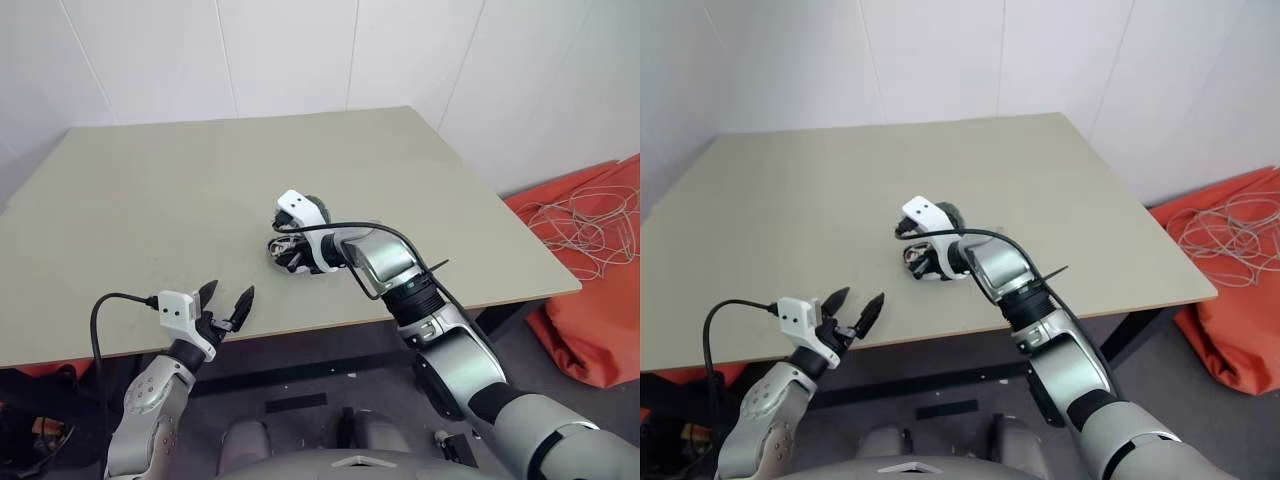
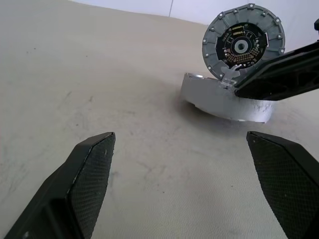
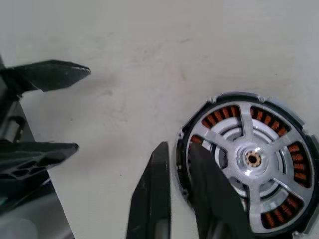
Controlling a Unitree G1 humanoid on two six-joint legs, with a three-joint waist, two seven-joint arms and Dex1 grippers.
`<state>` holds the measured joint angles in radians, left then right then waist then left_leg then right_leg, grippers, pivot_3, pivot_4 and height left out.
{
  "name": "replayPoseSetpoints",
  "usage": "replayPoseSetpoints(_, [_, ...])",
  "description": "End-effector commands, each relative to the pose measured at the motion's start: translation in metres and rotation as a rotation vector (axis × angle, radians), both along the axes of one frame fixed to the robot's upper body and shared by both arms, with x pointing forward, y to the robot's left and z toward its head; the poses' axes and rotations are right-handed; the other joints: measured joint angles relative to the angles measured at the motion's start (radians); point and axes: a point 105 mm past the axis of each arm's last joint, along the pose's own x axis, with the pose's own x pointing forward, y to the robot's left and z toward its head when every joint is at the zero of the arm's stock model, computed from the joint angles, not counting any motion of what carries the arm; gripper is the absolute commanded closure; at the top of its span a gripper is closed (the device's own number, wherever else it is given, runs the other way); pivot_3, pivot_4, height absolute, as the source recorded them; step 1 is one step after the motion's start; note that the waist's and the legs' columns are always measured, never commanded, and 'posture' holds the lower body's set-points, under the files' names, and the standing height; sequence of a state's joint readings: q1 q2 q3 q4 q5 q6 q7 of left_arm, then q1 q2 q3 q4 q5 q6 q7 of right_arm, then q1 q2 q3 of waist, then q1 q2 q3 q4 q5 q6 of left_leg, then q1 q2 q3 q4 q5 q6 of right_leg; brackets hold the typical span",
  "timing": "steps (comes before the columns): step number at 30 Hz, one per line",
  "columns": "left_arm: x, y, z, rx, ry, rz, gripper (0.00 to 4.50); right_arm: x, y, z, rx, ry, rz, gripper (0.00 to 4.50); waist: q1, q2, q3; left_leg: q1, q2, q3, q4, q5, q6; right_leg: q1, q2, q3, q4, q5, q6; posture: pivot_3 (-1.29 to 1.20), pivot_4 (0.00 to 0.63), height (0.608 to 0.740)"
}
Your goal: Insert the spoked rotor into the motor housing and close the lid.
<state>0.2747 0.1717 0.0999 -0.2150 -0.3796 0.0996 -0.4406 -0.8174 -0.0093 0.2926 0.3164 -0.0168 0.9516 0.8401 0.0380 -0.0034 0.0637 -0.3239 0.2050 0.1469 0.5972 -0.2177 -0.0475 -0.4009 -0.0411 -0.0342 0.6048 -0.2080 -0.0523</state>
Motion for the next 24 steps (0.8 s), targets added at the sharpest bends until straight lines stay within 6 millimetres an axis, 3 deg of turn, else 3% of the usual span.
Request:
replayPoseSetpoints(1, [0.005,-0.002,0.014,0.0,-0.052,-0.014,0.0,0.003,0.008,0.023,0.046,-0.055,0.023,2.86,0.002,0.0,0.0,0.0,0.0,0.0,0.0,0.0,0.0,0.0,0.0,0.0,0.0,0.0,0.0,0.0,0.0,0.74])
replayPoseSetpoints(6, [0.004,-0.001,0.014,0.0,-0.052,-0.014,0.0,0.0,0.011,0.037,0.07,-0.136,0.094,1.21,0.008,0.0,0.0,-0.001,0.0,0.001,0.0,0.001,-0.001,0.001,0.0,0.0,0.002,0.0,0.0,0.0,0.0,0.74])
replayPoseSetpoints(14, [0.002,0.002,0.013,-0.001,-0.051,-0.007,0.0,-0.016,-0.004,0.058,0.005,-0.441,0.415,1.21,0.013,-0.001,-0.001,-0.011,0.0,0.002,-0.002,-0.005,-0.002,-0.002,0.0,0.001,0.003,0.005,-0.013,0.0,0.0,0.74])
replayPoseSetpoints(22, [0.007,-0.001,0.015,-0.004,-0.055,-0.006,0.0,-0.033,-0.022,0.051,-0.092,-0.534,0.639,1.21,0.012,-0.001,-0.001,-0.01,0.0,0.003,-0.001,-0.008,-0.001,-0.001,0.0,0.001,0.003,0.004,-0.013,0.0,0.0,0.74])
replayPoseSetpoints(24, [0.008,-0.001,0.016,-0.004,-0.057,-0.006,0.0,-0.034,-0.026,0.047,-0.118,-0.539,0.661,1.21,0.012,-0.001,-0.001,-0.009,0.0,0.003,0.0,-0.007,-0.002,0.0,0.0,0.001,0.004,0.0,-0.006,0.0,0.0,0.74])
